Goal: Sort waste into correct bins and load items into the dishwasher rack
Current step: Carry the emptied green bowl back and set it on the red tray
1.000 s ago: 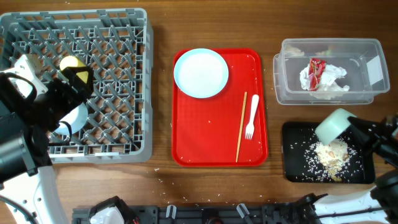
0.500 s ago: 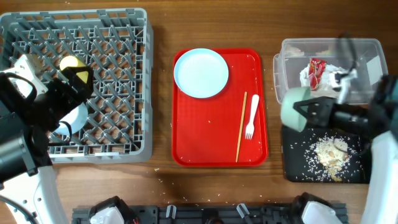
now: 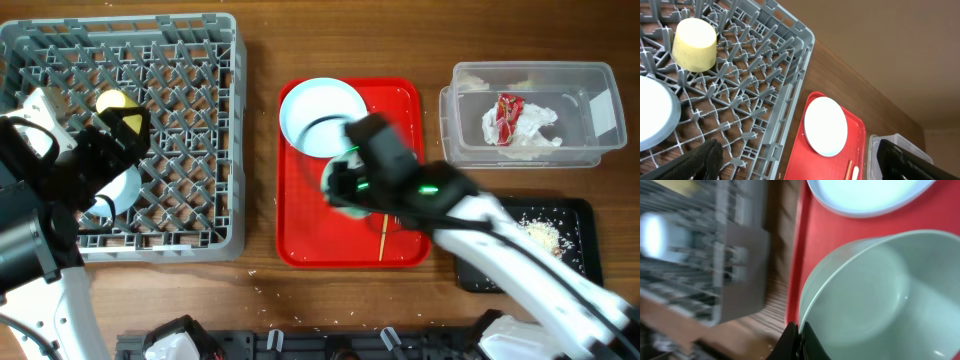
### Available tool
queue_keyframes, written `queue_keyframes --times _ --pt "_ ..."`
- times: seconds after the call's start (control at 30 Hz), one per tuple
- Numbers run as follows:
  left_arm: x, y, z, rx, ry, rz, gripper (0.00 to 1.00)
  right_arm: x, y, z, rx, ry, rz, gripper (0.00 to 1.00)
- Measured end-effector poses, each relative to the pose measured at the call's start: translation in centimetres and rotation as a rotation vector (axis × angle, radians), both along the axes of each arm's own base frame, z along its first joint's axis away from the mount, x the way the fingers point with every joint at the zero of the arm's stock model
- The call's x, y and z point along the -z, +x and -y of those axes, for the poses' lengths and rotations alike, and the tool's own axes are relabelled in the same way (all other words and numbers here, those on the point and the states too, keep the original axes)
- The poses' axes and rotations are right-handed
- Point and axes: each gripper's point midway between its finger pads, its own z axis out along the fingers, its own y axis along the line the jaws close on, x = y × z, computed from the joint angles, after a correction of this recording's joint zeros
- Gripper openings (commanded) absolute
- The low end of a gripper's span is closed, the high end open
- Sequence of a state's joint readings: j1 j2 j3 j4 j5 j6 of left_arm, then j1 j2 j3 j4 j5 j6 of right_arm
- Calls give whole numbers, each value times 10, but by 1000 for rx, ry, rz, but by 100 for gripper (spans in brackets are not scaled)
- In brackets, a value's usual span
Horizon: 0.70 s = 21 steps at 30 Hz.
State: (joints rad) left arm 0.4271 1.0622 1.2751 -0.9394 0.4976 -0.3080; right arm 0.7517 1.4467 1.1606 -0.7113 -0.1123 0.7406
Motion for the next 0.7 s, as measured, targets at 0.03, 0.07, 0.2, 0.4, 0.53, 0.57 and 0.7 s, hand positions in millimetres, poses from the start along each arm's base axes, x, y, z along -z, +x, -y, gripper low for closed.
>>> queue_keyframes --times 0.03,0.07,0.2,0.4,0.53,0.57,0.7 --pt "0 0 0 0 0 0 100 18 -1 -9 8 -36 -24 4" --pt "0 0 0 0 0 0 100 33 -2 -15 14 -62 -42 4" --pt "0 0 0 0 0 0 100 80 -6 -24 28 -157 -105 4" --pt "0 0 0 0 0 0 100 84 -15 -41 -6 -152 -85 8" --pt "0 0 0 0 0 0 100 77 -12 -56 -31 -88 -65 69" --pt "0 0 0 0 0 0 100 77 -13 -57 -36 -84 -68 77" --pt "0 0 0 0 0 0 100 78 -17 -55 -51 -96 -83 80"
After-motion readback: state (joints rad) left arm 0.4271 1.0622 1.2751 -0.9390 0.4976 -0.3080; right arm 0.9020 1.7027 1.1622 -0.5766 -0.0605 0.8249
